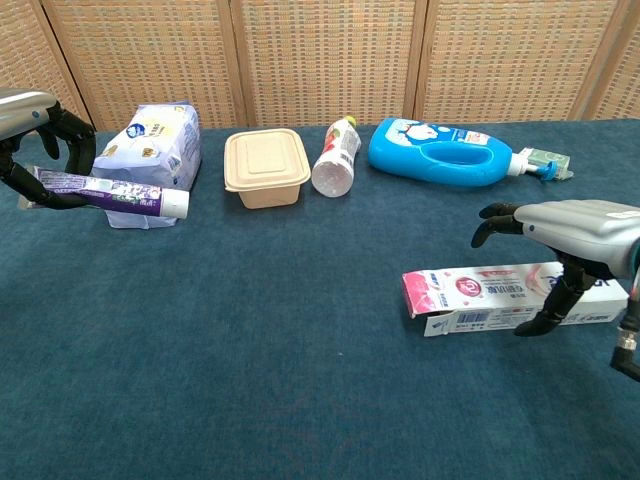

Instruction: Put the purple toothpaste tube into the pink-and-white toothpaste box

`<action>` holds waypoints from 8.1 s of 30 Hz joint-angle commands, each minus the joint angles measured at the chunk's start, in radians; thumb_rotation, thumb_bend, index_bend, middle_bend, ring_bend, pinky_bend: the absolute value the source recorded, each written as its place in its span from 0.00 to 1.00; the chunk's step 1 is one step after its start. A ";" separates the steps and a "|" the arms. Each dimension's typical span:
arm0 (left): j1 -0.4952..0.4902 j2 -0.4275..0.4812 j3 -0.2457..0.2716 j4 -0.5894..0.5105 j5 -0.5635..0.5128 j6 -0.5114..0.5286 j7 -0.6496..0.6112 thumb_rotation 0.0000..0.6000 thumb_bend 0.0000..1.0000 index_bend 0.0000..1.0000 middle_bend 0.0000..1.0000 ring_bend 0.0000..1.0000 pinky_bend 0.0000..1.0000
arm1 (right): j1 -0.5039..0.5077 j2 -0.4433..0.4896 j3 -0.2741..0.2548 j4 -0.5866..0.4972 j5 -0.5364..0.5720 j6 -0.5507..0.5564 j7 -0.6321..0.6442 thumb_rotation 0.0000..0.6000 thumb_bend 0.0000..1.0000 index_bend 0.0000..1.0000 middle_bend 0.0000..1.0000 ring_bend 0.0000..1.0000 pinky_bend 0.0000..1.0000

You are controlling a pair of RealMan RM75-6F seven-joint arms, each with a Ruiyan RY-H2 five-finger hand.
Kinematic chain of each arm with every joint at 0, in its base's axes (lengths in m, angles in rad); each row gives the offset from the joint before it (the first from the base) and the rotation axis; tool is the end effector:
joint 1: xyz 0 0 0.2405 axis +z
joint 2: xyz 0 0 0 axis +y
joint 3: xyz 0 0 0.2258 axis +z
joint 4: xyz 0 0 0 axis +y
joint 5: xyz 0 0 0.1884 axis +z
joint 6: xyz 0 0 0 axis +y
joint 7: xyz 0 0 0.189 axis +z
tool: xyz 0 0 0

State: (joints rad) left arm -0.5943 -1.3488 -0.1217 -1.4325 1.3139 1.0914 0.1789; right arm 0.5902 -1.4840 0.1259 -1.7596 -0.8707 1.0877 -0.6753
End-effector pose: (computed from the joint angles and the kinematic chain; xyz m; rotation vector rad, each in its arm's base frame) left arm -0.1838 0.3576 0.0685 -1.7510 -0.7836 -0.8964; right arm -0.1603 -0.3043 -0.0074 1.7829 -1.0744 0.6618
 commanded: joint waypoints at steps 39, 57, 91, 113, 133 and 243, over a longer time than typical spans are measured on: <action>0.003 -0.013 0.000 -0.026 0.032 -0.002 -0.040 1.00 0.42 0.83 0.60 0.34 0.37 | -0.008 -0.113 0.036 0.083 -0.171 0.091 0.157 1.00 0.00 0.59 0.50 0.43 0.43; 0.001 -0.029 -0.014 -0.140 0.071 0.020 -0.152 1.00 0.42 0.83 0.60 0.34 0.37 | 0.037 -0.090 0.103 -0.084 -0.076 0.092 0.102 1.00 0.00 0.60 0.51 0.44 0.44; -0.009 0.024 -0.018 -0.286 0.045 -0.011 -0.141 1.00 0.42 0.83 0.62 0.36 0.38 | 0.069 -0.131 0.145 -0.094 0.041 0.132 0.153 1.00 0.00 0.61 0.52 0.45 0.46; -0.017 0.020 -0.012 -0.305 0.031 -0.037 -0.165 1.00 0.42 0.83 0.62 0.36 0.39 | 0.077 -0.138 0.137 -0.094 0.048 0.144 0.168 1.00 0.00 0.61 0.52 0.46 0.47; -0.016 -0.053 -0.017 -0.283 0.045 -0.014 -0.215 1.00 0.42 0.83 0.62 0.36 0.39 | 0.076 -0.132 0.141 -0.118 0.059 0.140 0.200 1.00 0.00 0.62 0.52 0.46 0.47; -0.051 -0.244 -0.056 -0.259 0.072 0.026 -0.261 1.00 0.14 0.42 0.19 0.01 0.00 | 0.099 0.043 0.268 -0.293 0.328 -0.160 0.782 1.00 0.01 0.62 0.53 0.46 0.48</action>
State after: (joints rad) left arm -0.6462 -1.5921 -0.1764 -1.6932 1.3849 1.1153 -0.0812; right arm 0.6907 -1.4461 0.3833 -2.0491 -0.5598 0.9431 0.0843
